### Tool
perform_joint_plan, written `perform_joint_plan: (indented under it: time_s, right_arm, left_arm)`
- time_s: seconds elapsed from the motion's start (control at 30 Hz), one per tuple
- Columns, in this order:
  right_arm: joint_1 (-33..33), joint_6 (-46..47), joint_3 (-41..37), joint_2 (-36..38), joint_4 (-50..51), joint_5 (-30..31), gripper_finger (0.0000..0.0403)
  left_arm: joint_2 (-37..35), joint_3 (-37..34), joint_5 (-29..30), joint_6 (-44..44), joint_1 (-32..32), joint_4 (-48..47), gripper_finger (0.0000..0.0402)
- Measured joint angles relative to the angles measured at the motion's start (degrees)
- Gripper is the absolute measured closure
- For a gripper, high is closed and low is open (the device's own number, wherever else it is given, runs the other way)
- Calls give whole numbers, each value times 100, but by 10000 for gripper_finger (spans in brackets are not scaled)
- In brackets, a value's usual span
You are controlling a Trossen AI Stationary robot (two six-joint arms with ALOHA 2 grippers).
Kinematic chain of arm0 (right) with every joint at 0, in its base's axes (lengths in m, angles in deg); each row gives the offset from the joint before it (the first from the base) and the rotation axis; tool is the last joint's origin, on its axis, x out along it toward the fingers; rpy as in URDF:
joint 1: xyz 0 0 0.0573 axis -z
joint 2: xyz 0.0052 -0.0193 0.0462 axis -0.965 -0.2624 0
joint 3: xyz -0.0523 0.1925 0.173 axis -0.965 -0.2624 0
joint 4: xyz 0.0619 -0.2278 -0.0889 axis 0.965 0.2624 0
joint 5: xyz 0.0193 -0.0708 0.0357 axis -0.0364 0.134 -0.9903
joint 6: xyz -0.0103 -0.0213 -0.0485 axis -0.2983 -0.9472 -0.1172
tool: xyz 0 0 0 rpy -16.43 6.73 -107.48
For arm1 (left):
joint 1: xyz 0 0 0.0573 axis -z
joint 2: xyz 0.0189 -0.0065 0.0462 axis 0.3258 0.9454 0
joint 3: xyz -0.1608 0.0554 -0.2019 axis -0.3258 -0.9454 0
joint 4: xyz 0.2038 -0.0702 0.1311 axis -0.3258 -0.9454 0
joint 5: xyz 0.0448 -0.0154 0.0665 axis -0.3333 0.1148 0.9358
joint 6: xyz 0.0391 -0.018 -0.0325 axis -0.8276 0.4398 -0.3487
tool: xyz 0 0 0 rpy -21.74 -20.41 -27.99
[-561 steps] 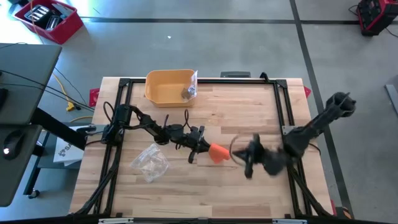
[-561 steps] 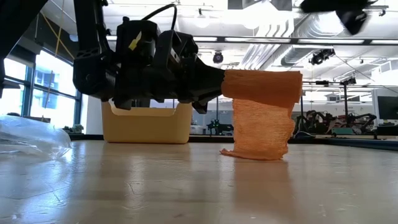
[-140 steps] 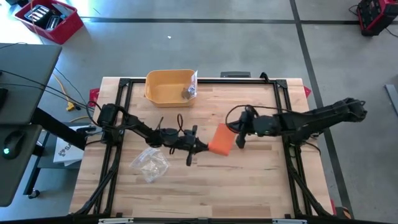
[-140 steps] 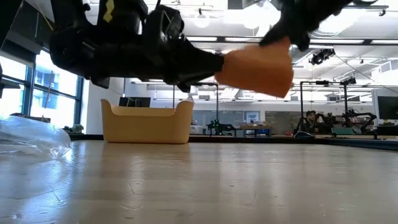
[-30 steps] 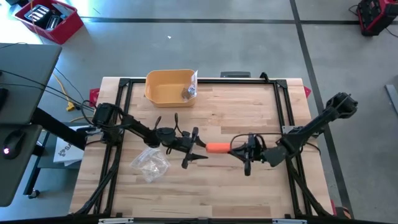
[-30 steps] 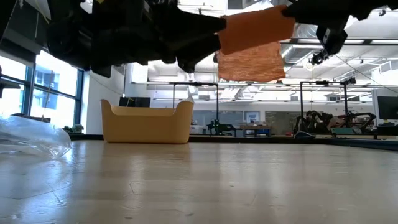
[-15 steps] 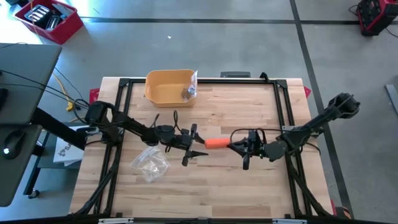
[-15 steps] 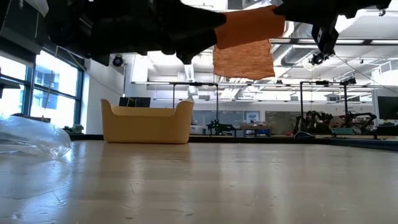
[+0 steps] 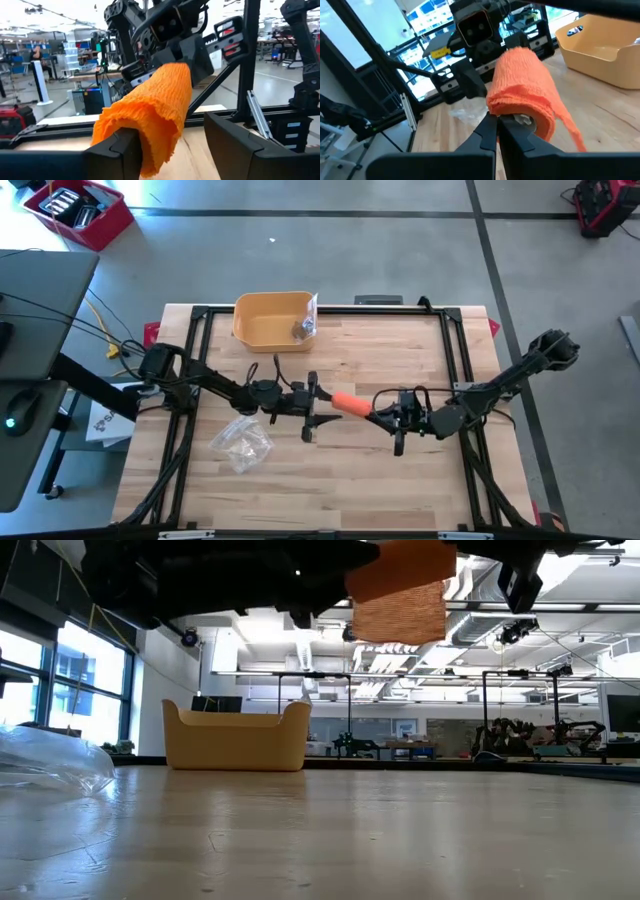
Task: Roll bandage
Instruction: Roll the orange bandage
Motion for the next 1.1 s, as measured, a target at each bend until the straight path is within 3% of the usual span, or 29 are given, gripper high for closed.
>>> perform_joint_plan:
  time_s: [0.13,0.47,0.67,0.83,0.97,1.1]
  right_arm:
    - [-4,-75,-2,-2,-2,-13,402]
    - [-26,-115,-4,29,81,-180,402]
    - [-236,-13,-2,532,904,-472,348]
    - [-465,77,-4,843,1813,-765,293]
    - [-595,-116,-3,357,1906,-756,281]
    - [-649,-973,133,-520,1317,-727,279]
  left_arm:
    - [-7,0,-102,-50,13,50,249]
    - [-11,0,-463,-55,48,71,387]
    - [-86,22,-502,1004,23,89,381]
    - [-141,43,-1069,2276,-187,-319,387]
    - [-12,22,-886,2862,-307,-727,388]
    - [35,22,-749,3310,-456,-576,388]
